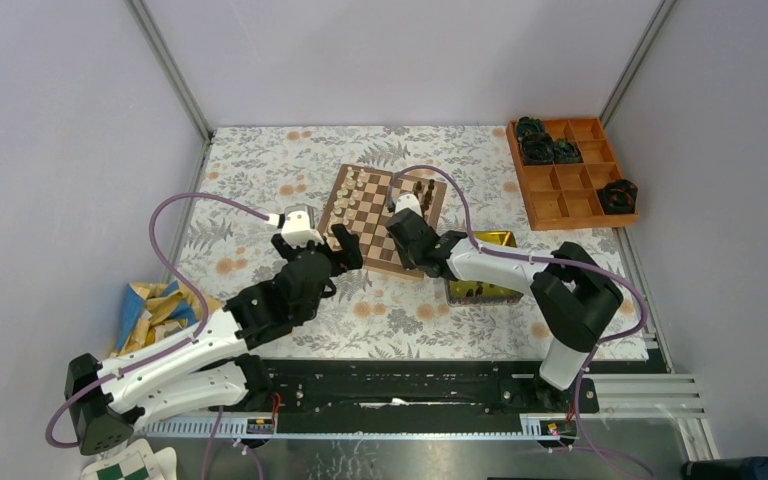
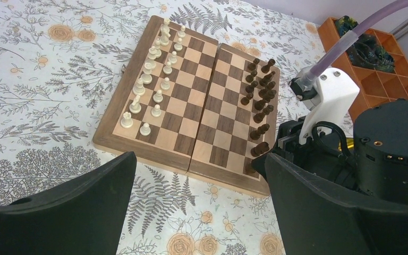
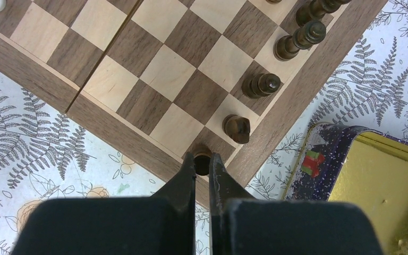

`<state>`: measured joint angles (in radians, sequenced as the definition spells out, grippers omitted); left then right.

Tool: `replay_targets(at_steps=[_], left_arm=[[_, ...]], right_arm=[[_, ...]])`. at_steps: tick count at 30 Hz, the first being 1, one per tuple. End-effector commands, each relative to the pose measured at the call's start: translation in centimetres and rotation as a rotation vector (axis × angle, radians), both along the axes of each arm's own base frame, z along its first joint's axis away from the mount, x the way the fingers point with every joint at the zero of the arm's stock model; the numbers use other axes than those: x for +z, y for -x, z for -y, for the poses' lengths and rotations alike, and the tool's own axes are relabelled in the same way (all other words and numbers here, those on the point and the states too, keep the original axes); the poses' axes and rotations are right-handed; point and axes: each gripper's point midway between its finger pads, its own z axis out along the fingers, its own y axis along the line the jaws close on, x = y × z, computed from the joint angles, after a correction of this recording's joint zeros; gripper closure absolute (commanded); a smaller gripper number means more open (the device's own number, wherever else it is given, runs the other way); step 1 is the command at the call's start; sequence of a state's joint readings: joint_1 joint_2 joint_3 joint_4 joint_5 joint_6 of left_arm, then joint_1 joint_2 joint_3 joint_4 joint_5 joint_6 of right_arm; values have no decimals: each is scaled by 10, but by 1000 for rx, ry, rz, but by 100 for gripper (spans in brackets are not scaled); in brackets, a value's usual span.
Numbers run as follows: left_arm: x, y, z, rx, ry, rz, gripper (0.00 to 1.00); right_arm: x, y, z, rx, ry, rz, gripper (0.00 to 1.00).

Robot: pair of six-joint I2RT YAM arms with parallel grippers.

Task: Set up the chess pieces on the board
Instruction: Place the chess piece on the chessboard.

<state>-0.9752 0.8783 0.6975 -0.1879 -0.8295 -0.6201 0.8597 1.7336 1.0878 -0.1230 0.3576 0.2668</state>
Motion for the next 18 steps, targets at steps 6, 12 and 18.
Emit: replay_targets(at_steps=[6, 12, 18], left_arm=[[1, -2, -6, 35, 16, 12, 1], [0, -2, -5, 33, 18, 10, 1], [-1, -2, -4, 29, 21, 6, 1]], right_arm=[[14, -11, -5, -18, 6, 57, 99], [12, -9, -4, -17, 7, 52, 96], [8, -7, -5, -6, 9, 37, 93]])
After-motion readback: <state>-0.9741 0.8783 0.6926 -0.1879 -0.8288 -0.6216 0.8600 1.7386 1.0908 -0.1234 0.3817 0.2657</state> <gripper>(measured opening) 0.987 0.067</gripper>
